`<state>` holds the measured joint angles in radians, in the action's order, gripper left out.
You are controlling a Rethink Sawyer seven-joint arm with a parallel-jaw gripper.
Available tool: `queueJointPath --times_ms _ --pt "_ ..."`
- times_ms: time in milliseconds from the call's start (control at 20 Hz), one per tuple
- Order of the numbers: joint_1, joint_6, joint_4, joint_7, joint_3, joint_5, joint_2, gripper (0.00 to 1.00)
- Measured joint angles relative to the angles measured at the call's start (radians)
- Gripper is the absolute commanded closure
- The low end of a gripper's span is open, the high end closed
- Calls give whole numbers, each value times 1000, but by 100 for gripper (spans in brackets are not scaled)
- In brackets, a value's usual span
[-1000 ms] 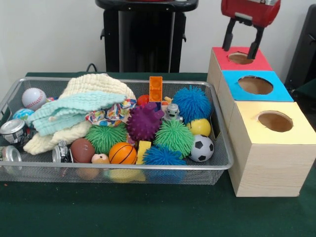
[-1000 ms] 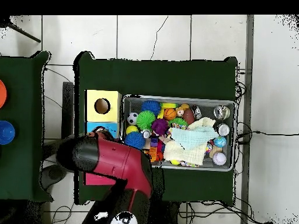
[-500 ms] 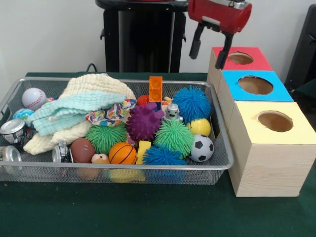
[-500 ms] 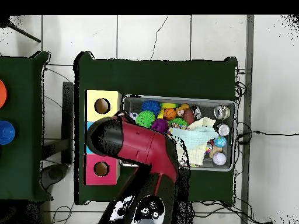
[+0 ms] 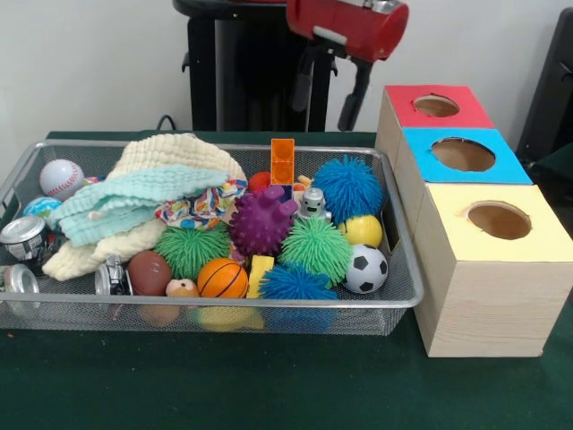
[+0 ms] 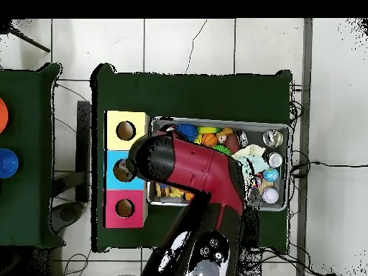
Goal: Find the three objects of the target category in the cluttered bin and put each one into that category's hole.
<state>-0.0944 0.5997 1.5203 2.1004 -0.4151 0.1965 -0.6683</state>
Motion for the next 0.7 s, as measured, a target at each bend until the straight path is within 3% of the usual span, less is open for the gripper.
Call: queueJointPath --times_ms 400,600,700 --pt "87 0 -3 0 15 -57 -2 0" --pt "149 0 -3 -1 59 -87 -11 0" --pt "213 0 -2 -6 108 -116 -22 0"
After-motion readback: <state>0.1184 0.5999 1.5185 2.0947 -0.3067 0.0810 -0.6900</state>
